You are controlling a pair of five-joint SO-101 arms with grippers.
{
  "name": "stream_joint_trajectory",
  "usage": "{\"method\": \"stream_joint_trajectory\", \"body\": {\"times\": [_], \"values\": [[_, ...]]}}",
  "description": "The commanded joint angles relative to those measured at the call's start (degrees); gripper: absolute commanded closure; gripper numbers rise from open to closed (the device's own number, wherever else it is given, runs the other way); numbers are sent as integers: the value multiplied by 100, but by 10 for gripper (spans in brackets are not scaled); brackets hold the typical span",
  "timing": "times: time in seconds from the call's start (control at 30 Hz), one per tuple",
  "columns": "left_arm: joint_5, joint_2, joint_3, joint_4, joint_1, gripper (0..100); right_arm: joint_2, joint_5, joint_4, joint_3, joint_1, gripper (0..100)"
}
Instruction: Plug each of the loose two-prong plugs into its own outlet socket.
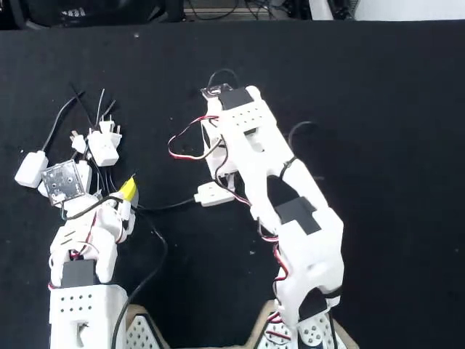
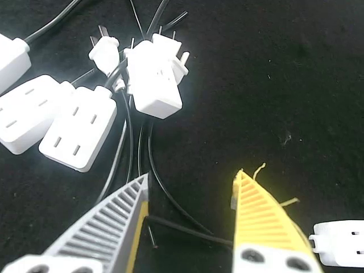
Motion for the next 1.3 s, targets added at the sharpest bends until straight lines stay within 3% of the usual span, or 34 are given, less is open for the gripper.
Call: {"method": "stream_joint_trajectory", "body": {"times": [0.0,0.3,0.5,0.7,0.83,0.93,1.1,1.27], "values": [[0,-53,-242,18,84,766,-22,-62,-79,-215,-97,988],[0,-53,-242,18,84,766,-75,-18,-1064,892,-308,988],[0,-53,-242,18,84,766,-75,185,-1231,813,-325,979],[0,-53,-242,18,84,766,-470,396,-607,479,-334,728],[0,-53,-242,18,84,766,-1235,818,-360,277,-501,718],[0,-53,-251,9,31,766,-1789,1591,-229,198,-730,740],[0,-53,-251,9,22,766,-2070,4141,-299,699,-1073,741],[0,-53,-286,18,-277,766,-1947,5916,-1196,1473,-932,741]]}}
